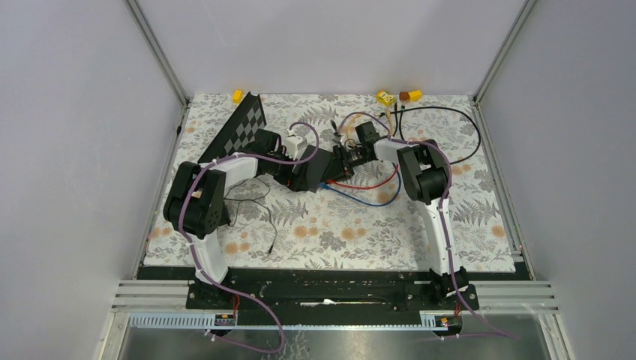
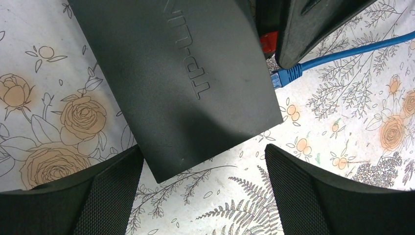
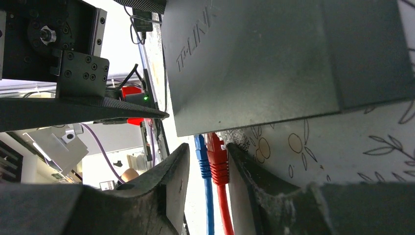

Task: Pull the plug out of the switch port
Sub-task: Pull the connector from the switch port.

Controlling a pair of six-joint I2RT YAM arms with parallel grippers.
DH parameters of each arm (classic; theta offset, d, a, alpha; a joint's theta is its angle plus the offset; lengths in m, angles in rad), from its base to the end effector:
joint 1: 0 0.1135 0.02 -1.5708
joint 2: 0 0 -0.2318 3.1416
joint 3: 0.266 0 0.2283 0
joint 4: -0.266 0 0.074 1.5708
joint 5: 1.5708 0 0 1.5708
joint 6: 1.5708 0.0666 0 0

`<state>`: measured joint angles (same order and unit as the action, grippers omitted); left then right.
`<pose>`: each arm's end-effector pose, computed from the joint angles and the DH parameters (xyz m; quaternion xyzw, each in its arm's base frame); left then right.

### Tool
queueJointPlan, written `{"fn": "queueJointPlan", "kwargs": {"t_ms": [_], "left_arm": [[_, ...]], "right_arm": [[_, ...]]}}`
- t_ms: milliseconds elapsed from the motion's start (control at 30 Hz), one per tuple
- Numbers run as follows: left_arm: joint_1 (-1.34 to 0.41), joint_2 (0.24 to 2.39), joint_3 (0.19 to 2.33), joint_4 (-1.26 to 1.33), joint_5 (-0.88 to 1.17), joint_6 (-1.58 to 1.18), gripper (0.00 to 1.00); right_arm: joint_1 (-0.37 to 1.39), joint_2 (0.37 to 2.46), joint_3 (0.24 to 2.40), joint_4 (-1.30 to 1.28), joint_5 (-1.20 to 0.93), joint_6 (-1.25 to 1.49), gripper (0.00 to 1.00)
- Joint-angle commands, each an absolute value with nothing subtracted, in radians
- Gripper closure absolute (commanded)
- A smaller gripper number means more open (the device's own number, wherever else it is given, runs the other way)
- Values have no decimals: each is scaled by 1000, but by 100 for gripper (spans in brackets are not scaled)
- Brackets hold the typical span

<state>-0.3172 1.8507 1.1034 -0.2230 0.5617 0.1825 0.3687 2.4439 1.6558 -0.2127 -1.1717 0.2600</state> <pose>0.3310 -0.1460 0.1230 0.3064 0.8691 -0.2833 0.2657 0.3971 0.2192 0.0645 -0.1987 0.7900 0.5770 0.0587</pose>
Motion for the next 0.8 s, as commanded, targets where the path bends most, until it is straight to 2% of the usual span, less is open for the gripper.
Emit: {"fn": "queueJointPlan", "kwargs": {"t_ms": [0,533,767], "left_arm": [[-337,1852,1094,-211,635,180,6],[-356,1844,1089,-221,621,200,6],[-364,1796,1053,-172,552,196,3]], "right_arm": [[406,2524,1655,-227,-1001,216,59],[406,2546,1692,-245,-971,268,67],[406,2554,1699,-247,-982,271,82]]}}
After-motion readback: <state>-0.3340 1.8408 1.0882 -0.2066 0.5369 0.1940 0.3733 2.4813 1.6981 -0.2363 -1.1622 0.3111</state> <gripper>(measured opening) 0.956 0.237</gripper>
